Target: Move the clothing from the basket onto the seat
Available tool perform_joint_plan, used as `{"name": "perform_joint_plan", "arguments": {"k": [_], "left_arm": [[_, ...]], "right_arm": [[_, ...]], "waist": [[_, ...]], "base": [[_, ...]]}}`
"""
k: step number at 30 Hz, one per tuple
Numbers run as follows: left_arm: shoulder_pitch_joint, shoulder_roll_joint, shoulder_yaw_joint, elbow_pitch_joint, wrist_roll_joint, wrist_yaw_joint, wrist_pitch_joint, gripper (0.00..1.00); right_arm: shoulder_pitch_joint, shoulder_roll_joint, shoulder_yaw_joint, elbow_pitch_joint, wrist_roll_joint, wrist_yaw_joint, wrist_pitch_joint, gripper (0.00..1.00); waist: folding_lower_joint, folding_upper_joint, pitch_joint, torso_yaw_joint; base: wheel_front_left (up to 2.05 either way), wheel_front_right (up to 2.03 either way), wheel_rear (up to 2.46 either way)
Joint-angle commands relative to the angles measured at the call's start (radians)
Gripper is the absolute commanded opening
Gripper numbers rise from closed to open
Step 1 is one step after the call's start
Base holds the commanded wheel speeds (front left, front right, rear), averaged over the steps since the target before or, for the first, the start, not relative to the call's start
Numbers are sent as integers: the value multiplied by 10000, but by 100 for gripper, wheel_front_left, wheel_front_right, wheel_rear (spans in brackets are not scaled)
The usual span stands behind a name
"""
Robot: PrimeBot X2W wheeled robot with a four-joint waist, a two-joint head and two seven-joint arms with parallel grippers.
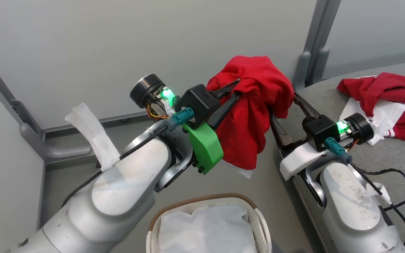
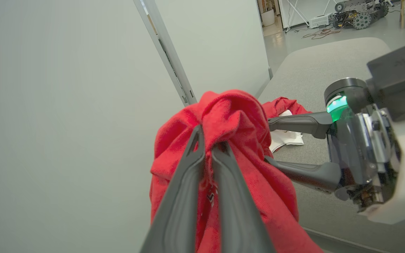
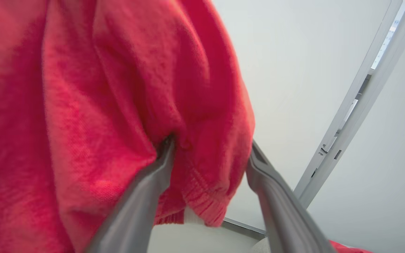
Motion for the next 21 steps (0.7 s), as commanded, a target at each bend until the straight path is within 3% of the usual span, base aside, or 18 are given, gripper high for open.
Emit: {"name": "perform_joint_plan", "arguments": {"k": [1, 2, 3, 4, 12, 13, 14, 16, 18, 19, 21], "left_arm": [[223, 75, 2, 48, -81, 67, -78, 0], [305, 78, -4, 75, -119, 86, -103, 0], [381, 73, -1, 98, -156, 98, -147, 0], [468, 63, 7, 125, -209, 118, -193, 0], [1337, -19, 18, 513, -570, 330, -772, 0], [1441, -39, 26, 570, -589, 369, -879, 5], [1579, -79, 17, 661, -632, 367, -989, 20], [1794, -132, -16, 809, -664, 386, -1241, 41], [1985, -206, 13, 960, -691, 420, -1620, 89], [2115, -244, 35, 1074, -712, 447, -1846, 100], [2352, -316, 33, 1305, -772, 435, -2178, 100]], "right_arm": [[-123, -33, 50, 11, -71, -11, -16, 28], [-182, -33, 75, 30, -84, -11, -16, 21], [-223, -36, 80, 42, -80, -11, -16, 5], [-253, -35, 86, 53, -101, -11, -16, 0], [-319, -87, -25, 17, -255, -11, -16, 0], [-310, -97, -38, 3, -260, -11, -16, 0], [-297, -112, -51, -17, -270, -11, -16, 0], [-272, -144, -80, -57, -281, -11, -16, 0], [-250, -169, -106, -88, -283, -11, -16, 0], [-246, -182, -125, -104, -287, -12, -16, 0], [-255, -210, -170, -138, -291, -11, -16, 0]], "waist": [[1, 0, 16, -4], [1, 0, 29, -5], [1, 0, 43, -6], [1, 0, 62, -7], [1, 0, 210, -18], [1, 0, 227, -19], [1, 0, 246, -17], [1, 0, 278, -12], [1, 0, 309, -8], [1, 0, 327, -8], [1, 0, 363, -5]], "base": [[0, 0, 0], [0, 0, 0], [0, 0, 0], [0, 0, 0], [0, 0, 0], [0, 0, 0], [0, 0, 0], [0, 0, 0], [0, 0, 0], [0, 0, 0], [0, 0, 0]]}}
